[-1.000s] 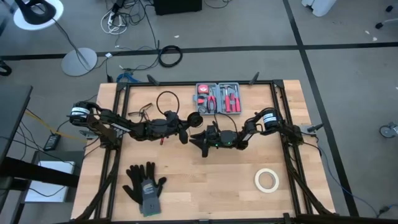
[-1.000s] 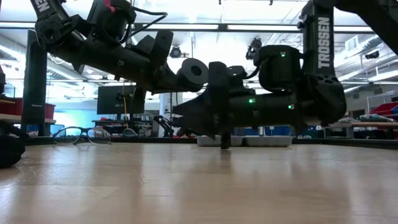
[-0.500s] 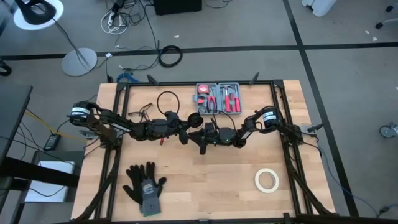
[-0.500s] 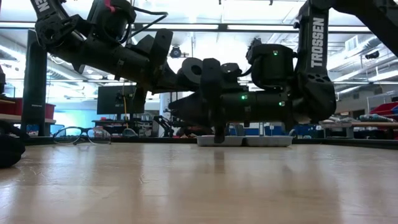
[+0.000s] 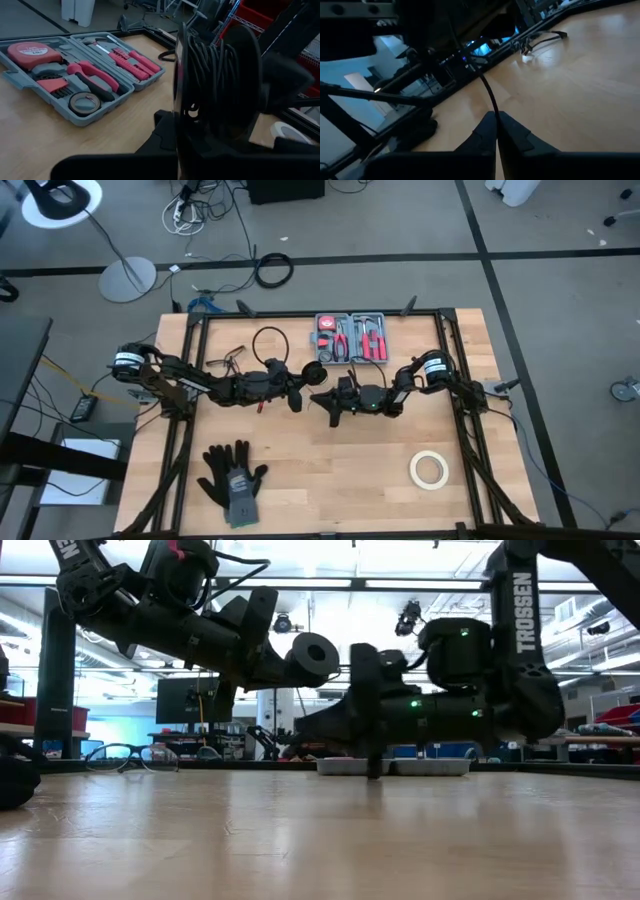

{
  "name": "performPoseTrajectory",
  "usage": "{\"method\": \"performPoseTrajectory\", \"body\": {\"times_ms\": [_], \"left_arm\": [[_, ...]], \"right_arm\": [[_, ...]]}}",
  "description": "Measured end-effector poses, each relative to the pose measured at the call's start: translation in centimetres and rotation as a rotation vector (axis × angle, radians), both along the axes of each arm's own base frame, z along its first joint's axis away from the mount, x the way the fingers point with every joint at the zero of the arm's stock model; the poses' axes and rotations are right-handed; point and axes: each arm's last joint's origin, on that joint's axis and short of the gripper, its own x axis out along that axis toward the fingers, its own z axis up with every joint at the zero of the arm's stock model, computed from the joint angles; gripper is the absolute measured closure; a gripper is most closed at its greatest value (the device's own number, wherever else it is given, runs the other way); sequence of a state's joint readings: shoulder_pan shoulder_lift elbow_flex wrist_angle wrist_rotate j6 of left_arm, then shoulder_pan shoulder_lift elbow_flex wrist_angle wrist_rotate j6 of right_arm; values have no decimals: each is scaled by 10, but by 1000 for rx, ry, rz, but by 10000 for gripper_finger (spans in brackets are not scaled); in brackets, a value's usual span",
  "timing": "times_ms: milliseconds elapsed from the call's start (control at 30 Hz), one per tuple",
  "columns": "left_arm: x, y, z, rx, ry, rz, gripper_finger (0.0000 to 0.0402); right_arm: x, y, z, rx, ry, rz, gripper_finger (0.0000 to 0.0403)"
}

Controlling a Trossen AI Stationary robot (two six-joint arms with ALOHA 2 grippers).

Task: Coil cords
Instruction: Coil the black wire onto the black spool

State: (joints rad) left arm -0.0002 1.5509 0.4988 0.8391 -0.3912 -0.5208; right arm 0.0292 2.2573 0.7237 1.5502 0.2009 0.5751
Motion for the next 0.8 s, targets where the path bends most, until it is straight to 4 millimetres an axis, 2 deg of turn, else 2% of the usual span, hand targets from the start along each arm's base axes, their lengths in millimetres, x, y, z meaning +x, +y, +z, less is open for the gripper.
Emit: {"method": "performPoseTrajectory", "body": {"times_ms": [200,600,800], "left_arm": [[0,0,0,13,6,-2,401],[-1,0,-3,-12,29,3,401],[0,-1,-2,-36,12,-14,401]], "right_arm": [[-24,1,6,-5,36,-55,401],[-100,-3,37,-45,72,-285,402],[-117,-5,51,-66,99,-329,403]]}}
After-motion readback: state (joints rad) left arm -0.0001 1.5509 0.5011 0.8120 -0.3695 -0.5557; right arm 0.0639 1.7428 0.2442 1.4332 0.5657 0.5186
